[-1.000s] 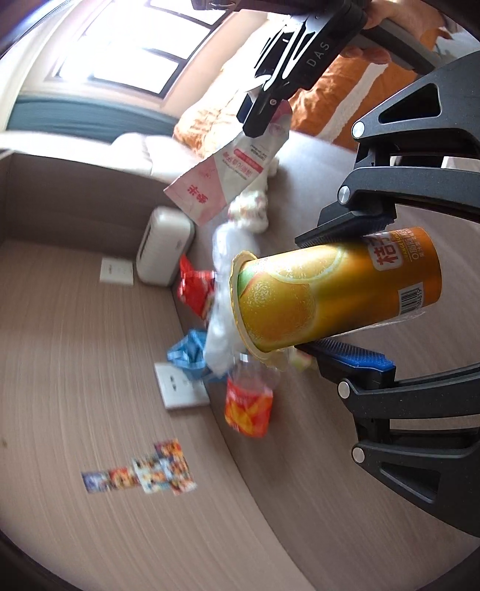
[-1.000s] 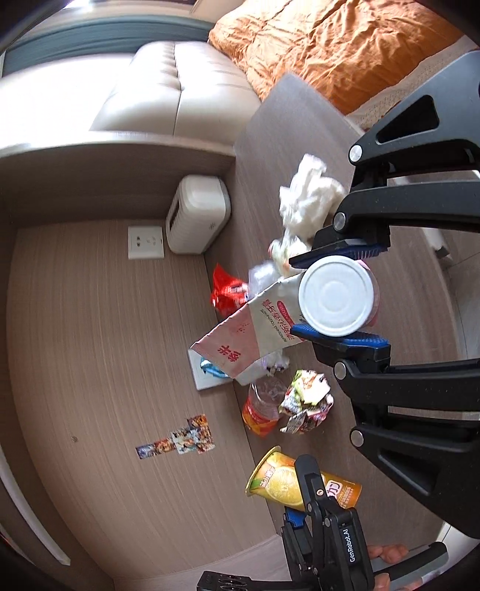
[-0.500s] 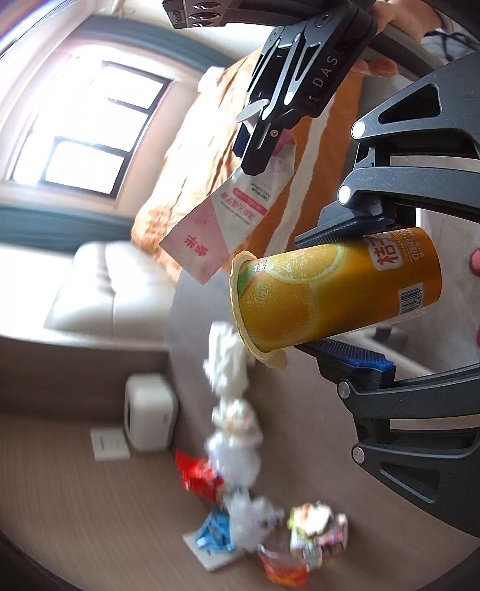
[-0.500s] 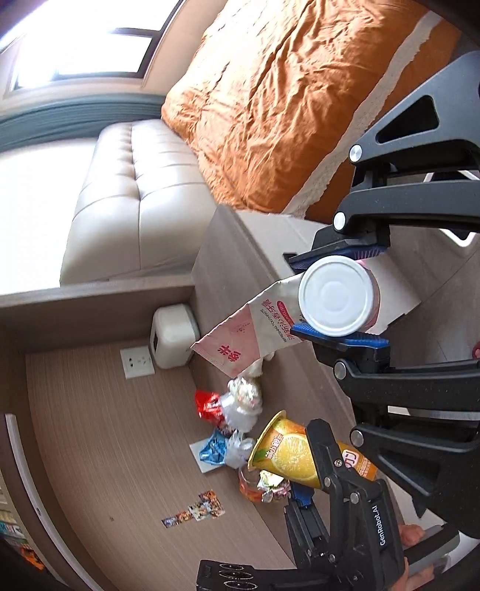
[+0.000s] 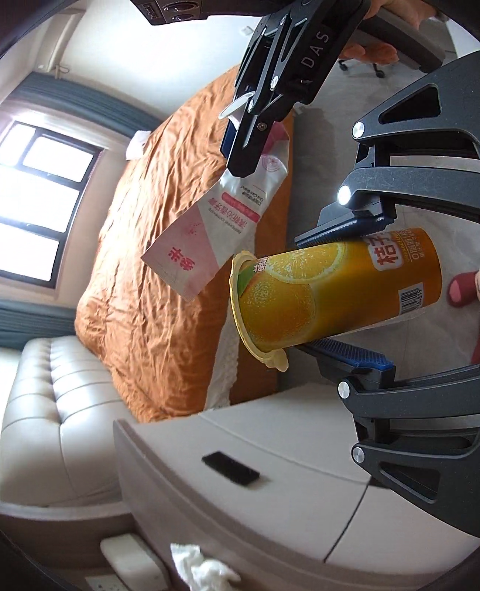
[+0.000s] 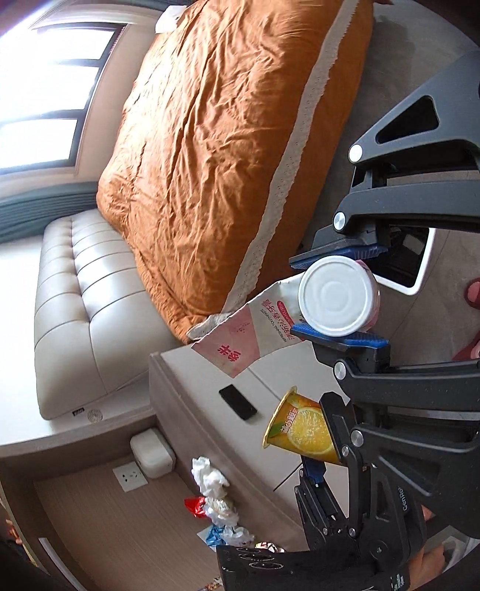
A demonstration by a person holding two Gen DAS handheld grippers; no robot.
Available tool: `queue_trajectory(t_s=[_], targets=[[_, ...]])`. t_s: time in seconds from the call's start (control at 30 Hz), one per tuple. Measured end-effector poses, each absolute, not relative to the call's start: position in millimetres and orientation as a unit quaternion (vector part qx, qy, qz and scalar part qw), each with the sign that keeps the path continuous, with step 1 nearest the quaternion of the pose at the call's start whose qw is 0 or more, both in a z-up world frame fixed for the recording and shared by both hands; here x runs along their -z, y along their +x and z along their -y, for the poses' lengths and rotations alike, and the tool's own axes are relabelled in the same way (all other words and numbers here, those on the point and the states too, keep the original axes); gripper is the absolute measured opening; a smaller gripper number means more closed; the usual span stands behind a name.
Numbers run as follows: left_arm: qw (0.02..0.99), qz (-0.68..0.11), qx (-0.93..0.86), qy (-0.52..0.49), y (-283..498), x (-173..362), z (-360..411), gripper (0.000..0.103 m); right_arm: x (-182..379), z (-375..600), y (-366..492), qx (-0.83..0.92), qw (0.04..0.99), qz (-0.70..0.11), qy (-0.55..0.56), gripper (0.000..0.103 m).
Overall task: Collect trash
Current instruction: 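Carry the cup and carton over the white bin and release both, then move both open tools back to the desk toward the wrappers and tissues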
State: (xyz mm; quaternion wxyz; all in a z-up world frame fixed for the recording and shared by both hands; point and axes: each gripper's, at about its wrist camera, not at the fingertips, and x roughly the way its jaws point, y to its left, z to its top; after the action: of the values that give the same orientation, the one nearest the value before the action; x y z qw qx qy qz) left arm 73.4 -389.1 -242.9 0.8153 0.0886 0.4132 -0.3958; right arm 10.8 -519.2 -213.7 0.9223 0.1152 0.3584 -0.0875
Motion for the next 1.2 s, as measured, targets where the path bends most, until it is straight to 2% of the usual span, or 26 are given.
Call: queue_trajectory(t_s=[0.23,0.57,0.6,0.63,0.67,0.7,0.9,1.2], targets=[[0.782,-0.439,0.429,0.106,77,315,440,0.049,273,558,9,0.115,0.906,-0.381,0.144,0.033],[0.742,-0.484,0.449,0.119,94,444,479,0.050,404,586,24,0.132,0.877,-0.424,0.183,0.033],[0.734,-0.491,0.454,0.118,96,456,483,0.057,417,588,26,0.132,0.875,-0.429,0.183,0.041],[0.730,-0.496,0.456,0.116,98,468,486,0.071,428,589,28,0.127,0.872,-0.435,0.184,0.057],[0.730,-0.499,0.453,0.117,100,477,488,0.098,440,590,30,0.124,0.868,-0.444,0.183,0.093],[0.735,-0.496,0.445,0.121,102,487,490,0.098,448,590,30,0.134,0.869,-0.443,0.176,0.099],[0.738,-0.506,0.425,0.136,111,508,489,0.098,470,597,31,0.147,0.857,-0.464,0.172,0.099],[0.750,-0.501,0.412,0.131,118,463,465,0.098,435,587,38,0.148,0.857,-0.465,0.165,0.099]])
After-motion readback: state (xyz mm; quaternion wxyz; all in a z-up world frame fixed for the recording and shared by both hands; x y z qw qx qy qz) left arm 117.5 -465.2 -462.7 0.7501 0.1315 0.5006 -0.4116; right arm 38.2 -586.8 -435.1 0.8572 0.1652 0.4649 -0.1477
